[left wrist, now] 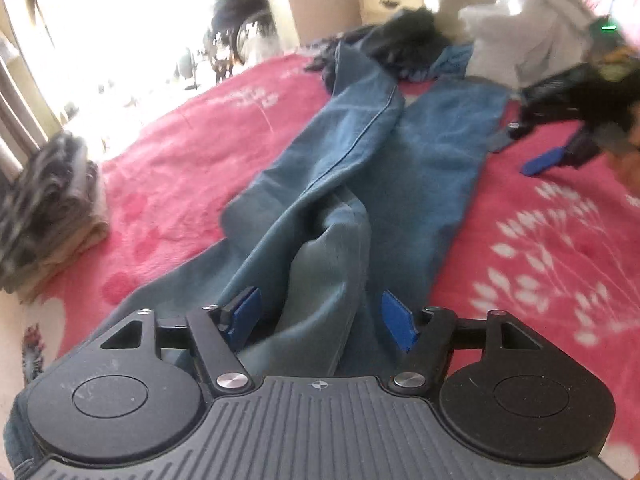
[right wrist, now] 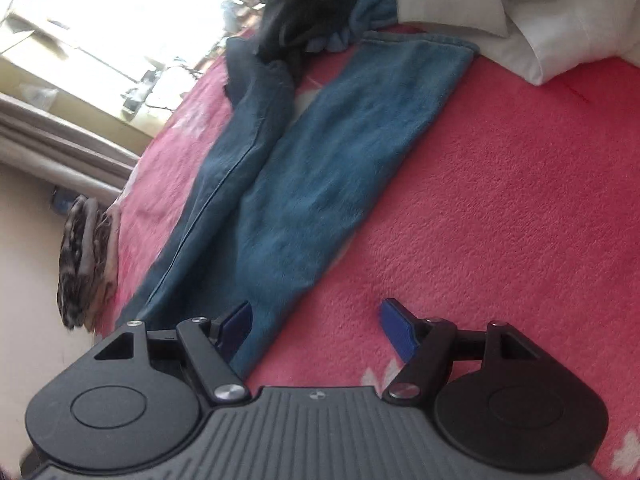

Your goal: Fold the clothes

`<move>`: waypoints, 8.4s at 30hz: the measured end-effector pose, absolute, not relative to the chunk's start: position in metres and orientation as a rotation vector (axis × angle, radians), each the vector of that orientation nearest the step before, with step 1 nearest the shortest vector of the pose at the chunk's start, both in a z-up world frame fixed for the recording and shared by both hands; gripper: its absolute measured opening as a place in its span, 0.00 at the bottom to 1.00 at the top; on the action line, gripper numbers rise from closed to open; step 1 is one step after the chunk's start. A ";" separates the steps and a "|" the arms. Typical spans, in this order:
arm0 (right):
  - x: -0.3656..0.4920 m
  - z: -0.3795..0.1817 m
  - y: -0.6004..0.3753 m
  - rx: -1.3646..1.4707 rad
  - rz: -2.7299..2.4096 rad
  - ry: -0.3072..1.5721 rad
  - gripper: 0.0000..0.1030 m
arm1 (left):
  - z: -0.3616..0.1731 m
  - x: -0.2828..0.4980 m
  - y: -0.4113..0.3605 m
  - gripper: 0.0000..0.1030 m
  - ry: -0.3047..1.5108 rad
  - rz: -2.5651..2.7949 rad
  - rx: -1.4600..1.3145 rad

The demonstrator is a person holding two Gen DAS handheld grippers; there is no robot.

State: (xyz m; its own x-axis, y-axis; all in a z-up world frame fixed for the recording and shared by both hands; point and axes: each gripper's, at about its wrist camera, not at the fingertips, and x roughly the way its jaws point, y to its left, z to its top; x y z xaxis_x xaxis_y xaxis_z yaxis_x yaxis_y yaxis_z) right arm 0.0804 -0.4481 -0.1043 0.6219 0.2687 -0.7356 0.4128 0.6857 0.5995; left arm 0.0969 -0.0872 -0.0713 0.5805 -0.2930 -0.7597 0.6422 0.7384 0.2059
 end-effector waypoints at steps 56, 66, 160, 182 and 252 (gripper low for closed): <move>0.068 -0.117 -0.443 0.836 -0.099 0.858 0.23 | -0.104 -0.044 -0.055 0.12 0.834 -0.807 0.629; 0.063 -0.129 -0.464 1.054 -0.070 0.898 0.45 | -0.076 -0.049 0.012 0.42 0.943 -0.610 0.266; 0.400 -0.129 0.092 0.262 1.018 1.375 0.55 | -0.122 0.191 0.368 0.67 0.977 -0.132 -0.592; 0.189 -0.101 0.135 -0.779 0.942 0.389 0.22 | -0.078 0.157 0.373 0.49 0.599 -0.097 -0.637; 0.223 -0.020 0.140 -0.144 1.030 0.750 0.03 | -0.085 0.008 0.366 0.33 1.078 -0.134 -0.278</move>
State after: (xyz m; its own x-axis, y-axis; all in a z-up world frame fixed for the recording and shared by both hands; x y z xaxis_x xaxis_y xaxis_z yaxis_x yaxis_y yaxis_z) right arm 0.2235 0.1399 -0.0201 0.2939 0.7230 -0.6252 -0.8169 0.5296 0.2284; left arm 0.0085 0.3664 -0.0851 0.4693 -0.2423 -0.8491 -0.0274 0.9571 -0.2883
